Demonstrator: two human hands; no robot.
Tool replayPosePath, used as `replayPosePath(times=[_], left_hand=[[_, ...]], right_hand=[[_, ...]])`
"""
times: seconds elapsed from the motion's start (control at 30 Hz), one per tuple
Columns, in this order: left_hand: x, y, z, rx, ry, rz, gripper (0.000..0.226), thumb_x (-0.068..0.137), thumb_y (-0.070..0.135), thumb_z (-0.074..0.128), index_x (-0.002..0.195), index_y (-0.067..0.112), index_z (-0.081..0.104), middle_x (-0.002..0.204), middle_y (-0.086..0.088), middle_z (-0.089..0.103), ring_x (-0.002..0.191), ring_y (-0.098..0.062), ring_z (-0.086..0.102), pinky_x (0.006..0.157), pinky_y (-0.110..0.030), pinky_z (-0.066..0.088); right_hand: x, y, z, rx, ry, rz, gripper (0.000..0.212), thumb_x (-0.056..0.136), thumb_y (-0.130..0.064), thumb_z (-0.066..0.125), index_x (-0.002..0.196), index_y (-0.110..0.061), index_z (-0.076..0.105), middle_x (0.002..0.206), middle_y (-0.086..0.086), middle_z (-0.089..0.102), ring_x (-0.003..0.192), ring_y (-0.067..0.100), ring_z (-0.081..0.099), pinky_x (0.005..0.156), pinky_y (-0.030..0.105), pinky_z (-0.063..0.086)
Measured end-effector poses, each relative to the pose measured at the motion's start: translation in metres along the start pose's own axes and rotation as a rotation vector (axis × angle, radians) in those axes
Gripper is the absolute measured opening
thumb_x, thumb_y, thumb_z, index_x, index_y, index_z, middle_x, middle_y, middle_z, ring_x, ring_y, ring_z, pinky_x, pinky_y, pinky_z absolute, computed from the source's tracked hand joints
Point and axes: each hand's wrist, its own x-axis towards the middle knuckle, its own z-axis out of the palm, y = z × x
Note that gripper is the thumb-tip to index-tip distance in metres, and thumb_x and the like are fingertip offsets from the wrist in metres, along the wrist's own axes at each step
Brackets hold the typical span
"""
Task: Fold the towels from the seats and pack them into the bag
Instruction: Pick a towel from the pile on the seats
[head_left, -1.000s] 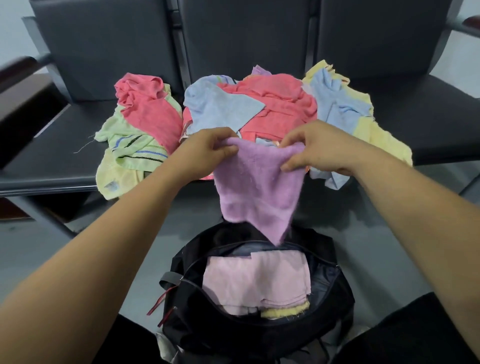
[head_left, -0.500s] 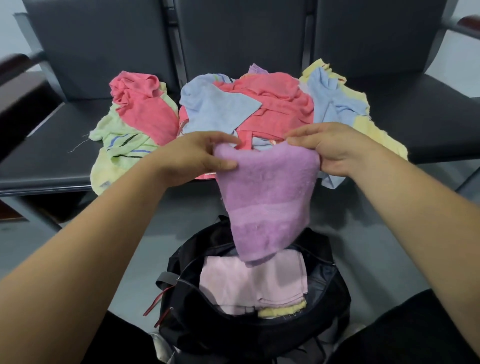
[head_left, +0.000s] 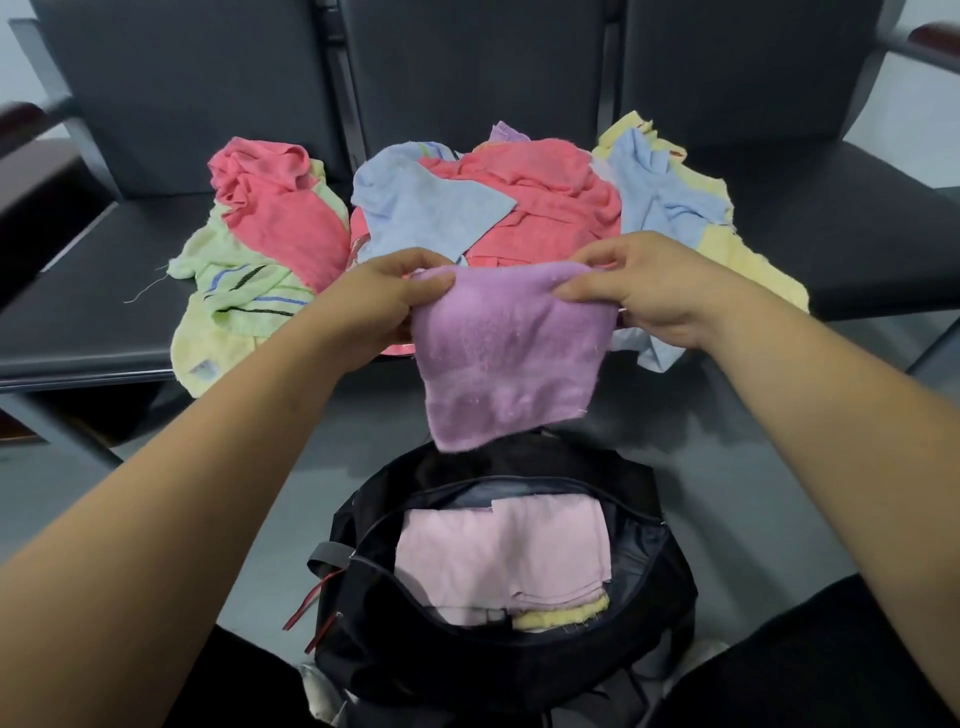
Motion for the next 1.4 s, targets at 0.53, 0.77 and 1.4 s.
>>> replayPosePath(times=[0.53, 0.77, 1.4], left_hand=[[-0.004, -0.001, 0.005, 0.216, 0.011, 0.150, 0.011, 0.102, 0.020, 0.057, 0.099, 0.019, 0.068, 0.084, 0.002, 0.064, 0.080, -0.013, 0.061, 0.084, -0.034, 0.057], [-0.002, 0.003, 0.008, -0.139, 0.092, 0.072, 0.011, 0.095, 0.017, 0.067, 0.086, 0.022, 0.071, 0.084, 0.000, 0.063, 0.077, -0.014, 0.055, 0.068, -0.028, 0.045], [-0.003, -0.043, 0.048, 0.631, 0.226, 0.324, 0.016, 0.081, 0.027, 0.080, 0.081, 0.018, 0.067, 0.087, -0.009, 0.057, 0.079, -0.017, 0.050, 0.061, -0.017, 0.032]], right_hand=[[-0.013, -0.005, -0.009, 0.466, -0.294, 0.144, 0.051, 0.081, 0.009, 0.066, 0.128, -0.010, 0.063, 0.115, 0.014, 0.074, 0.104, 0.025, 0.073, 0.078, 0.031, 0.061], [-0.004, 0.000, -0.004, 0.329, 0.087, -0.051, 0.023, 0.083, -0.005, 0.078, 0.100, -0.021, 0.076, 0.129, 0.008, 0.065, 0.112, 0.023, 0.067, 0.085, 0.035, 0.060], [-0.015, 0.066, 0.002, -0.243, 0.369, -0.160, 0.016, 0.085, -0.009, 0.079, 0.097, -0.018, 0.073, 0.085, -0.005, 0.065, 0.078, 0.010, 0.057, 0.077, 0.025, 0.048]])
